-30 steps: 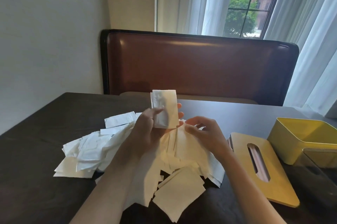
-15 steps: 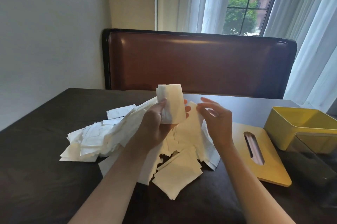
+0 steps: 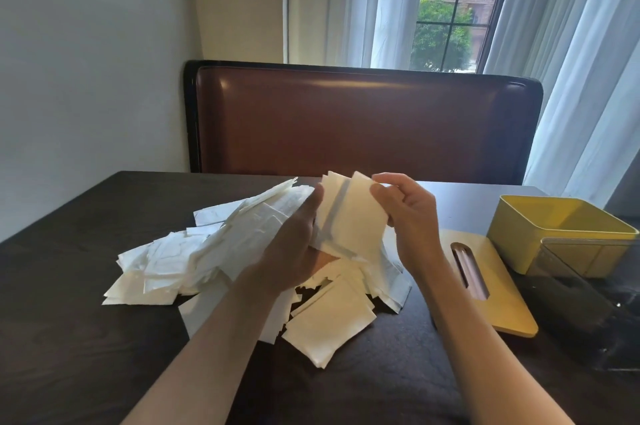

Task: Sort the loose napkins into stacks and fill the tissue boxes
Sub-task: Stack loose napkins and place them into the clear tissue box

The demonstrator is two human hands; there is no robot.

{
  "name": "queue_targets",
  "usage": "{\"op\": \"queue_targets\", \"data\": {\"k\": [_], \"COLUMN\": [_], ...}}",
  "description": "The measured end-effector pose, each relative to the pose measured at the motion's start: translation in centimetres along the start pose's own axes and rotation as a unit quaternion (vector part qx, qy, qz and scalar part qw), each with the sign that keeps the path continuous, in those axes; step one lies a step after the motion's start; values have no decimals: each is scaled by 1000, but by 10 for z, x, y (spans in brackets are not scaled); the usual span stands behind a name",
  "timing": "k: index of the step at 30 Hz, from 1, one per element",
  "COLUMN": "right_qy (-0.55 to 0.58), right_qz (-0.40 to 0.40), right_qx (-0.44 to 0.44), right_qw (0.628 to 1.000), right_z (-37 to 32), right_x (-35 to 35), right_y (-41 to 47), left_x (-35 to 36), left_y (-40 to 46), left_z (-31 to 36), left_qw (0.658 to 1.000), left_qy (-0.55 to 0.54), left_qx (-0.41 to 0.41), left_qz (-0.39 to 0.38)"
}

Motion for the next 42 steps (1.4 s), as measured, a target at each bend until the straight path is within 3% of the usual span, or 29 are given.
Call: {"op": "queue_targets", "data": {"k": [5, 9, 12, 17, 21, 25, 33, 39, 42], "right_qy": [-134, -90, -36, -230, -247, -257, -123, -112, -83], "right_qz": [10, 23, 46, -89, -141, -101, 13, 23, 73], "right_qx": [-48, -23, 21, 118, 133, 102, 102, 95, 59], "right_qw": [990, 995, 998, 962, 949, 956, 987, 989, 992], "right_z": [0, 4, 12, 45, 53, 47, 37, 40, 25], "right_x": [4, 3, -4, 7, 19, 13, -3, -7, -11], "right_y": [3, 2, 3, 4, -1, 3, 3, 3, 1], "left_x": [3, -4, -15, -38, -35, -40, -39, -38, -35], "left_y": [0, 2, 3, -3, -6, -5, -3, -4, -6], "left_z": [-12, -12, 1, 10, 8, 8, 5, 4, 6], "left_qw": [998, 999, 998, 979, 982, 980, 983, 982, 981], "left_qy": [13, 7, -40, -115, -135, -144, -126, -129, -128], "left_qx": [-42, -23, 42, 81, 63, 72, 71, 79, 82], "left_qz": [-47, -22, 39, 147, 117, 113, 109, 111, 119]}}
Point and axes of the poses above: each hand's wrist, its own y-axis towards the middle knuckle, its own x-axis out of the palm, z = x × y, the point moved 6 cm from there along y, towards the middle knuckle, and after that the axes turned 8 degrees about -z, right-handed, at the moved point
